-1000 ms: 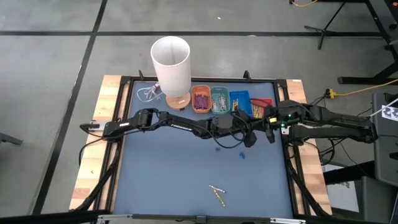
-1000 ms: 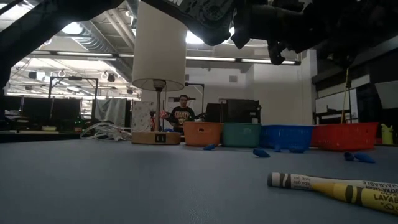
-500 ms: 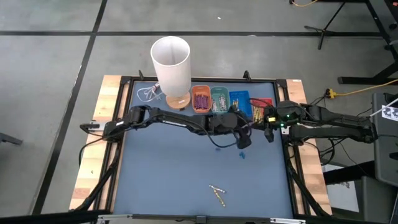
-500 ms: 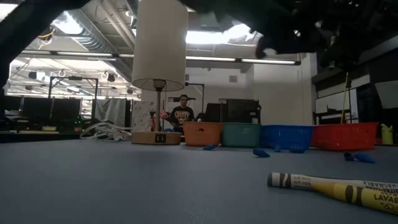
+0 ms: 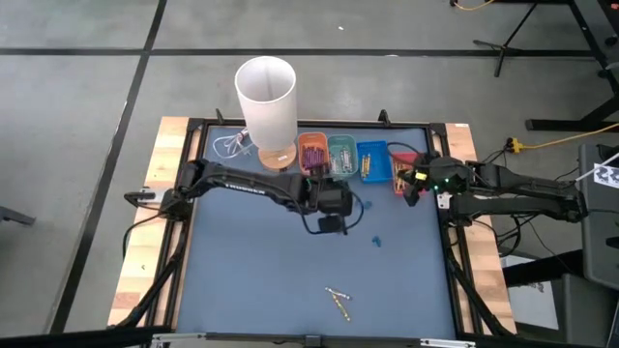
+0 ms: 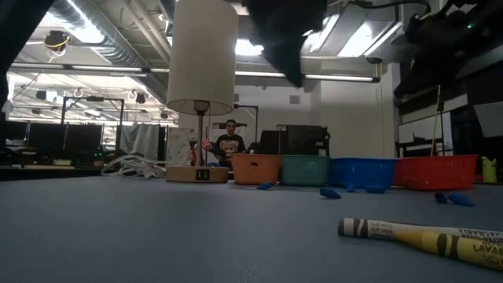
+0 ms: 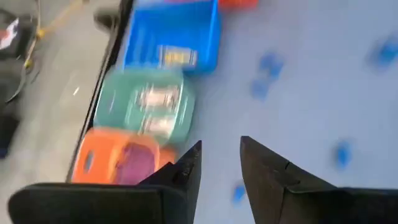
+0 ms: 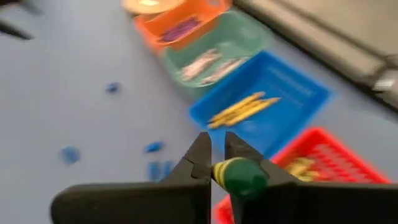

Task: Sort crayons
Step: Put the green crayon into the orange bin

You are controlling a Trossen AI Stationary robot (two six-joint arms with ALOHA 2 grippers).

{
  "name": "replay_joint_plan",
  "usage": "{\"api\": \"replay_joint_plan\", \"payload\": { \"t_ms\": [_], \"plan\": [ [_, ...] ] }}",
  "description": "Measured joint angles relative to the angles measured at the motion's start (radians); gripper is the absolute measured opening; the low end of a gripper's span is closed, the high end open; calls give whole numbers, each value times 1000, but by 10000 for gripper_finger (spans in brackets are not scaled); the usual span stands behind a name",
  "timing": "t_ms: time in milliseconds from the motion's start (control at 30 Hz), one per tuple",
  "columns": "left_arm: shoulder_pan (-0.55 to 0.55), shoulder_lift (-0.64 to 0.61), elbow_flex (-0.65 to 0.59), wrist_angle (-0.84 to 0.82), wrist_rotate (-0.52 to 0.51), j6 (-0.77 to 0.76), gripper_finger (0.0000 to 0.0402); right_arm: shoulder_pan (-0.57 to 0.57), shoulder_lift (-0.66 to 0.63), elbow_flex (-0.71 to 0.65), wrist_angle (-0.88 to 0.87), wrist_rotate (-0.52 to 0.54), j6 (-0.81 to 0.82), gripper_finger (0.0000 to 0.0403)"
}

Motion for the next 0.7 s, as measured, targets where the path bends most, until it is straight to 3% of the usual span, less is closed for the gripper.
{"api": "replay_joint_plan", "payload": {
  "t_ms": [100,267,433,700],
  "plan": [
    [-9,-2,-39,-73,-7,-2,95,0,11,-1,-10,108,0,24],
    [-28,-67,-277,-58,-2,-60,95,2,61,-26,-14,161,9,42],
    [-62,-245,-559,-20,-6,-175,95,0,93,-35,-10,171,11,40],
    [-160,-561,-934,212,2,-280,95,1,160,-36,-5,223,7,49]
  ]
}}
